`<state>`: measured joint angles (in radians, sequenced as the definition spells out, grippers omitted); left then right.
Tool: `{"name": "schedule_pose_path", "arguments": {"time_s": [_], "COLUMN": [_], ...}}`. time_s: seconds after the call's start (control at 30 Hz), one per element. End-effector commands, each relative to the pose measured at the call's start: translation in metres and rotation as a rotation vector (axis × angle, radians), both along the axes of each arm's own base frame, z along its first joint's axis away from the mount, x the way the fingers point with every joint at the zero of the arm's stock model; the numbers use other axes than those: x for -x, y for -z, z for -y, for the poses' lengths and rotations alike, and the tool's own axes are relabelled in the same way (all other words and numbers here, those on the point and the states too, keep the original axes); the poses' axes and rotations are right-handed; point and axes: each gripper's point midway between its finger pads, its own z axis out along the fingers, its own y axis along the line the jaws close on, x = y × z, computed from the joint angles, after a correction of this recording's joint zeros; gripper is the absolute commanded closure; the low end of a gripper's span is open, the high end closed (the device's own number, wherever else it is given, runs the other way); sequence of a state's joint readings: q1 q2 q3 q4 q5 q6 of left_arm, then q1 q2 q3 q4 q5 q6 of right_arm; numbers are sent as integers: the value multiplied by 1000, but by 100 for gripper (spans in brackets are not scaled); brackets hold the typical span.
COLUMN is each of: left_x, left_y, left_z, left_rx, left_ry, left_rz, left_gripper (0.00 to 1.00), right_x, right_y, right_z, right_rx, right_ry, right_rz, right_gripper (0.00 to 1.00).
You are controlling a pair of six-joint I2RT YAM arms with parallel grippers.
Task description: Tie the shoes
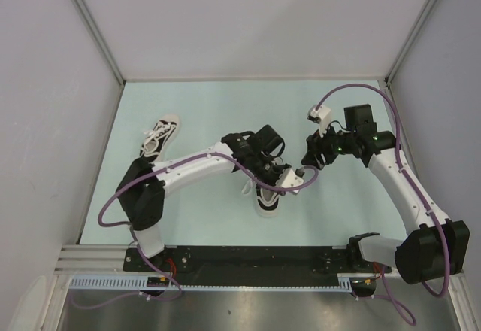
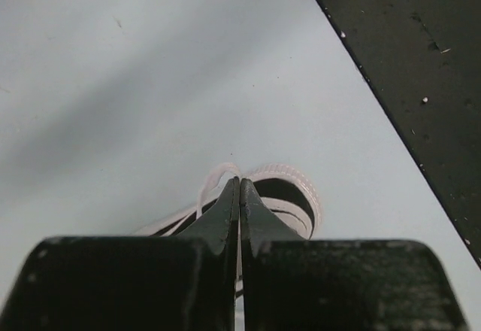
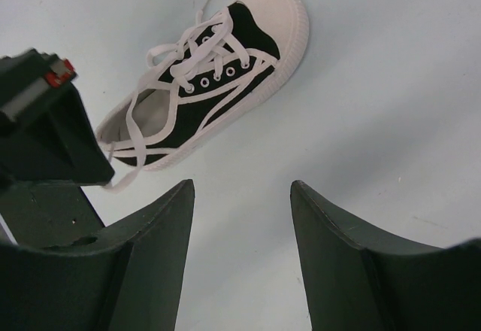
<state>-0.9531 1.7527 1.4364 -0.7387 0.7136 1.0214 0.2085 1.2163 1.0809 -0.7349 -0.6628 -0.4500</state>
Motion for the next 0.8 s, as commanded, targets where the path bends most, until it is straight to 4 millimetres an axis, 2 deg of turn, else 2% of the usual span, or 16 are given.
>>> {"name": "schedule_pose_path", "arguments": {"time_s": [0.0,0.17,0.2,0.27,0.3,0.37,0.4,0.43,0.47,0.5,0.53,0.57,0.6,0.67,0.7,0.77], "left_x": [-5,-11,-10,-5,-5,0,-8,-10,-4,-12,-17,-17,-27,-28,-37,-38], "left_y": [5,6,5,5,-5,-3,-17,-21,-15,-22,-18,-5,-7,9,17,32], "left_z": [17,34,36,30,25,6,-6,-16,-33,-51,-63,-79,-97,-120,-130,-138], "left_rx": [25,56,55,47,69,67,98,105,79,81,80,45,49,25,4,-18], "left_ry": [-21,-79,-86,-69,-67,-56,-80,-81,-80,-106,-84,-99,-136,-109,-96,-85], "left_rz": [-17,-27,-26,-39,-25,-44,-40,-42,-82,-61,-10,-3,18,55,104,124], "left_gripper": [100,98,85,73,61,53,48,44,40,39,39,40,41,49,56,60], "right_x": [3,2,2,1,1,2,2,2,2,2,2,1,1,-1,-1,-3], "right_y": [-8,-7,-8,-8,-7,-8,-8,-8,-8,-8,-8,-8,-8,-6,-6,-4], "right_z": [0,0,0,-1,-1,-1,-1,-1,-1,-1,-2,-3,-4,-6,-7,-9], "right_rx": [-12,-16,-18,-20,-17,-18,-18,-17,-18,-20,-23,-30,-34,-43,-48,-63], "right_ry": [-17,-17,-17,-15,-15,-17,-17,-18,-19,-19,-20,-24,-22,-25,-23,-21], "right_rz": [34,25,30,29,31,31,31,33,32,33,31,30,23,13,6,-12], "right_gripper": [41,40,40,40,40,40,39,40,39,39,39,39,39,39,40,40]}}
